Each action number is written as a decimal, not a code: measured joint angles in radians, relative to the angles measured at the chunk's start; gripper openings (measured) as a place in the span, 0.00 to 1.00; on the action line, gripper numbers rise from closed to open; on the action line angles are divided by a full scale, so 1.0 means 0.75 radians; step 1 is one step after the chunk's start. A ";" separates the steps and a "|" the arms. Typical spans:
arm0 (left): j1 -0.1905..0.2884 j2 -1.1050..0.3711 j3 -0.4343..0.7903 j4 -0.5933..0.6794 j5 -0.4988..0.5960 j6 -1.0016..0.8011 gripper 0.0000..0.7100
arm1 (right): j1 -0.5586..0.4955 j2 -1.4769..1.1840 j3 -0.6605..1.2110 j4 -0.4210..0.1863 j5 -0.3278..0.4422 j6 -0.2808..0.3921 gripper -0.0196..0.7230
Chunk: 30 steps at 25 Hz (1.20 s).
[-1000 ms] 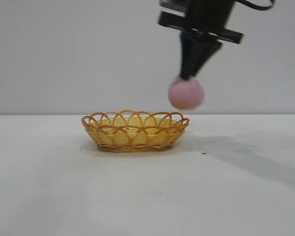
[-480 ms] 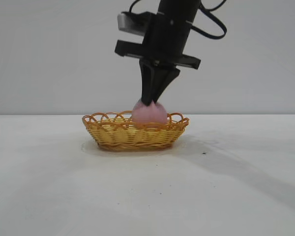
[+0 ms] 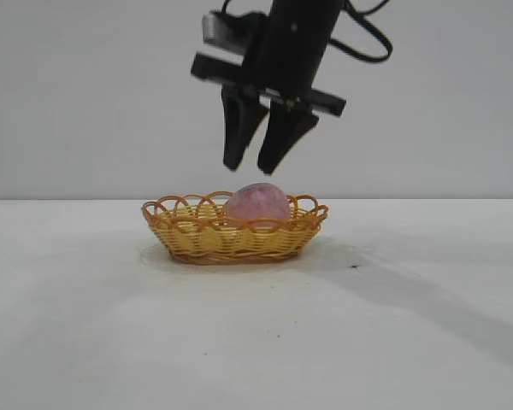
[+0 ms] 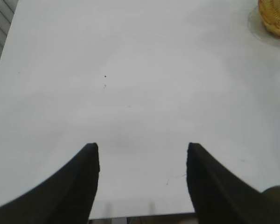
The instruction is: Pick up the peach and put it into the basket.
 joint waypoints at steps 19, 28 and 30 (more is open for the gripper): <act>0.000 -0.006 0.000 -0.002 0.000 -0.001 0.52 | -0.646 -0.516 0.535 -0.329 0.009 0.383 0.43; 0.000 -0.006 0.000 -0.002 0.000 -0.003 0.52 | -0.709 -1.387 1.202 -0.271 -0.278 0.354 0.43; 0.000 -0.006 0.000 -0.002 0.000 -0.003 0.52 | -0.709 -1.578 1.307 -0.266 -0.246 0.351 0.43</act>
